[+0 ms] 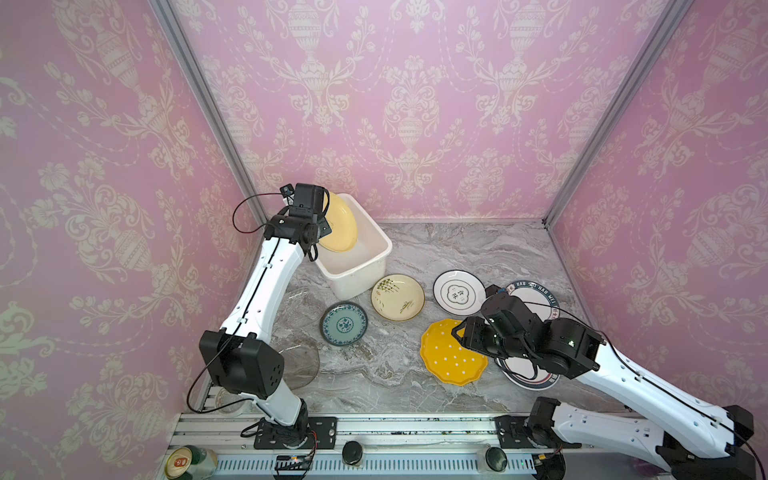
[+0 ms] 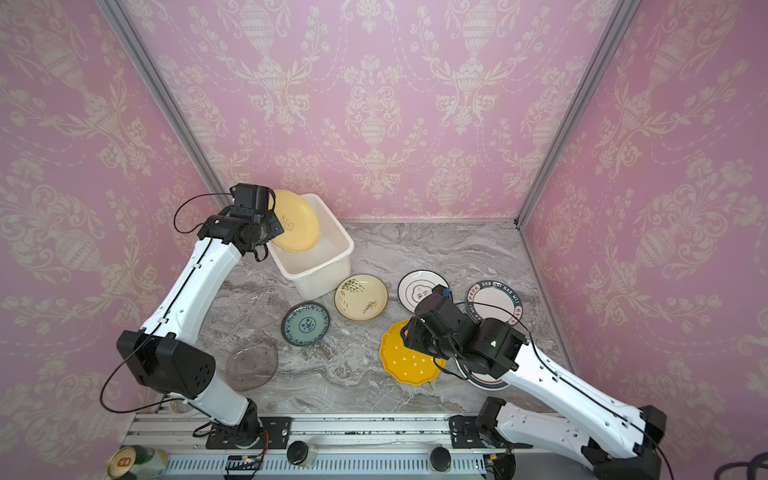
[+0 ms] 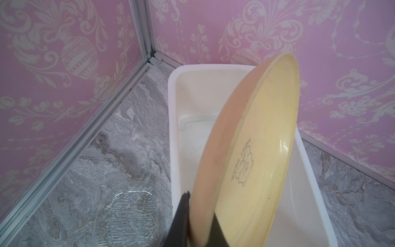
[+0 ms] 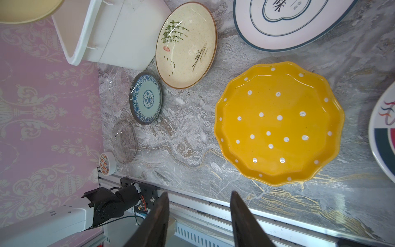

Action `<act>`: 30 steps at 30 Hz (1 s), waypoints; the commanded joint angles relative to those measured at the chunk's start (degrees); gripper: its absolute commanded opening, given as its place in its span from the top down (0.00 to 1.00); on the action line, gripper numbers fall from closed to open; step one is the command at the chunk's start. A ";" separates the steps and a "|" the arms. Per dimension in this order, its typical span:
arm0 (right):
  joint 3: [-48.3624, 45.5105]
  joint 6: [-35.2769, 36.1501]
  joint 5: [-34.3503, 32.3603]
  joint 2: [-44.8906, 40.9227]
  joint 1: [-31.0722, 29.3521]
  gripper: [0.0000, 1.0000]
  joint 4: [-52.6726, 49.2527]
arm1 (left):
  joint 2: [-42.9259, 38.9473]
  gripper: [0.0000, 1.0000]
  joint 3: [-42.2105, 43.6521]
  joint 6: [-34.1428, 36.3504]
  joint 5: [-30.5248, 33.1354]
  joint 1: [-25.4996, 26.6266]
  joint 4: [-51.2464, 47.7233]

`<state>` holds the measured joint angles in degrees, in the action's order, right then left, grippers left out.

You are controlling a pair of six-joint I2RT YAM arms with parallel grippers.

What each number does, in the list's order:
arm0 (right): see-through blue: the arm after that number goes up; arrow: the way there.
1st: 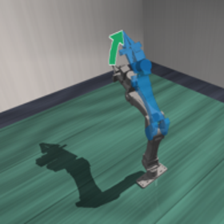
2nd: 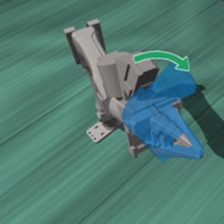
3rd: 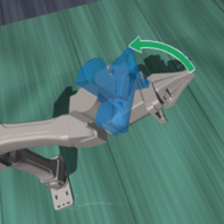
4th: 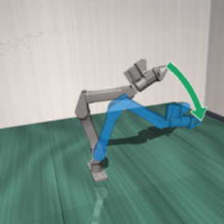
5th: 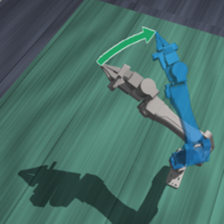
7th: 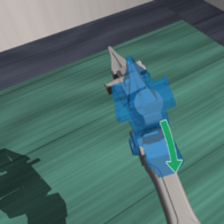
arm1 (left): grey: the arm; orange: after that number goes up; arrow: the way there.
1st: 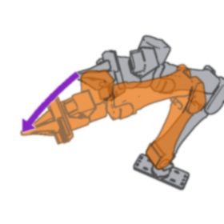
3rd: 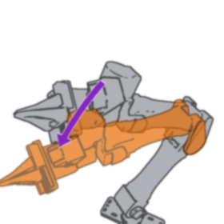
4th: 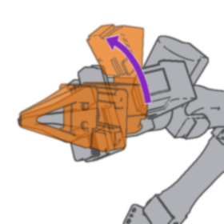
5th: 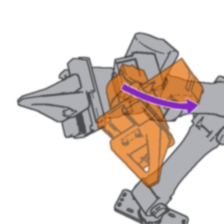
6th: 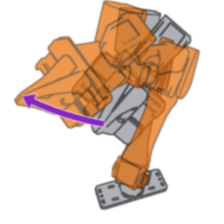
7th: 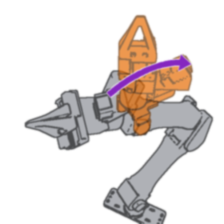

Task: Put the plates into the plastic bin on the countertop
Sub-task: 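Carry the yellow plate into the white bin with left gripper while right gripper withdraws, then lower the yellow plate flat into the bin and open the left gripper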

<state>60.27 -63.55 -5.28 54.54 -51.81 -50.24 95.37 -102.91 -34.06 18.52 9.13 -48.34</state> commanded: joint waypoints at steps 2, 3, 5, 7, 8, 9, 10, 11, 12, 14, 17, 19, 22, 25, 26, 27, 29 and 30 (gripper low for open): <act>-0.60 0.36 0.51 -0.68 0.44 0.53 0.03 | 4.90 1.00 -7.47 -2.74 -5.34 -0.04 -4.07; -0.66 0.46 0.53 -0.62 0.56 0.53 0.07 | 6.37 1.00 -9.11 -3.32 -5.75 -0.07 -5.67; -0.36 0.52 0.58 -0.27 0.74 0.53 0.15 | 9.31 1.00 -12.28 -4.06 -5.29 -0.03 -9.23; 0.22 0.70 0.71 0.13 0.81 0.53 0.23 | 11.94 1.00 -15.10 -4.75 -3.97 -0.07 -12.75; 0.50 0.71 0.74 0.44 0.89 0.53 0.14 | 13.24 1.00 -16.46 -5.22 -3.18 -0.07 -14.41; 0.85 0.80 0.90 0.61 0.92 0.53 0.06 | 14.31 1.00 -17.50 -5.38 -2.52 -0.05 -15.64; 1.13 0.88 0.89 0.72 0.90 0.53 -0.10 | 15.17 1.00 -18.43 -5.88 -1.96 -0.06 -16.59; 1.37 0.97 0.91 0.87 0.92 0.53 -0.24 | 16.11 1.00 -19.07 -6.10 -1.78 -0.07 -17.21; 1.51 1.06 0.88 0.91 0.85 0.53 -0.51 | 16.94 1.00 -19.65 -6.37 -1.76 -0.06 -17.72; 1.76 1.23 0.75 0.82 0.92 0.53 -0.94 | 18.31 1.00 -20.77 -7.04 -2.46 -0.05 -18.76; 1.65 1.14 0.62 0.52 1.07 0.53 -1.26 | 19.79 1.00 -21.15 -7.68 -4.80 0.00 -18.79; 1.50 1.05 0.70 0.47 1.18 0.53 -1.19 | 20.59 1.00 -21.19 -7.70 -5.91 0.02 -18.77; 1.53 0.99 1.02 0.72 1.27 0.53 -1.18 | 21.46 1.00 -21.24 -7.89 -5.60 0.03 -18.39; 1.74 1.07 1.19 1.15 1.38 0.53 -1.26 | 22.39 1.00 -21.32 -9.58 -6.27 -0.57 -18.21; 1.86 1.17 1.28 1.37 1.39 0.53 -1.24 | 22.78 1.00 -21.28 -10.63 -6.82 -0.85 -18.20; 1.94 1.23 1.32 1.56 1.40 0.52 -1.14 | 23.13 1.00 -21.19 -11.82 -7.33 -1.24 -18.18; 2.14 1.36 1.49 1.90 1.59 0.53 -1.11 | 23.73 1.00 -21.21 -13.52 -8.03 -1.55 -17.59; 2.21 1.32 1.56 2.11 1.63 0.53 -1.05 | 24.04 1.00 -21.19 -14.30 -8.35 -1.57 -17.23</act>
<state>60.82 -63.09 -4.05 55.92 -50.61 -50.26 118.21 -122.50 -44.12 12.01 8.38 -65.63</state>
